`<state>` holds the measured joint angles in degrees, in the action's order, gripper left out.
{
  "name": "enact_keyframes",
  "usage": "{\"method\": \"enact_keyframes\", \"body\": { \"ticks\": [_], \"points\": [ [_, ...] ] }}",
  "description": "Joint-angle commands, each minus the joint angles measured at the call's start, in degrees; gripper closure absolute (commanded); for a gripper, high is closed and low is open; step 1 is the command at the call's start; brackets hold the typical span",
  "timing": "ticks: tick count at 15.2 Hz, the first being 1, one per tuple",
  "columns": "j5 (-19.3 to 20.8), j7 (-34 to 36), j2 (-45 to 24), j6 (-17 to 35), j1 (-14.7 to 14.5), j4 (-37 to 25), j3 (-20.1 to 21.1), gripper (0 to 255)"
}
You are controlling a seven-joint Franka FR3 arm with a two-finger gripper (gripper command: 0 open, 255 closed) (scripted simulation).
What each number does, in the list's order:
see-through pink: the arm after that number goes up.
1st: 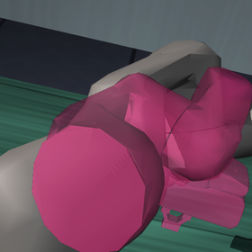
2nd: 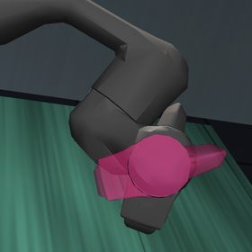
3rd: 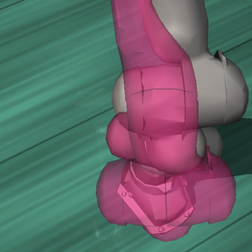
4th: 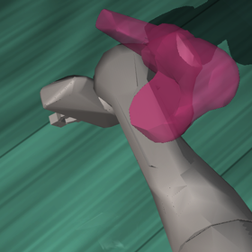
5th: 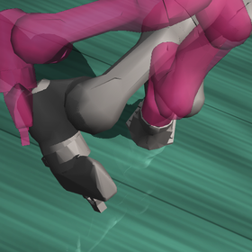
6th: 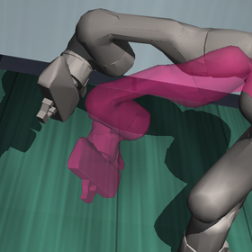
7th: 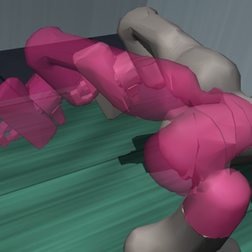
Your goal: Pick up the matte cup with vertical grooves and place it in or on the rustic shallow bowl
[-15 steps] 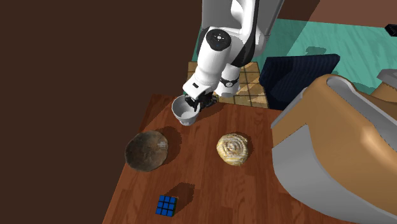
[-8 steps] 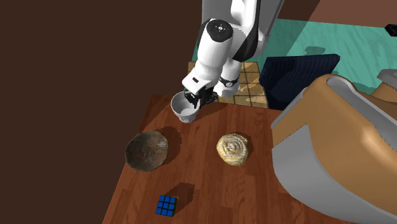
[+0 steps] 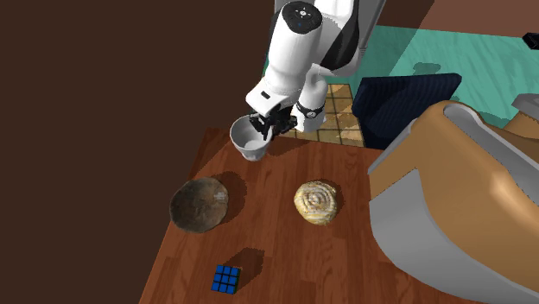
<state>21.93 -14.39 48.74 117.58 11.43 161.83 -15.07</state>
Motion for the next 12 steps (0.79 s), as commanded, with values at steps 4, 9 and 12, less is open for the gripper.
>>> {"method": "enact_keyframes", "body": {
  "ticks": [4,9,12],
  "points": [
    [-1.1,-0.9,1.2,-4.4,-0.4,-3.3,0.7,255],
    [-2.1,-1.5,1.9,-8.5,-0.8,-6.7,1.5,255],
    [-1.6,-3.1,-5.9,-5.5,-1.3,-12.1,-0.9,255]
  ]
}}
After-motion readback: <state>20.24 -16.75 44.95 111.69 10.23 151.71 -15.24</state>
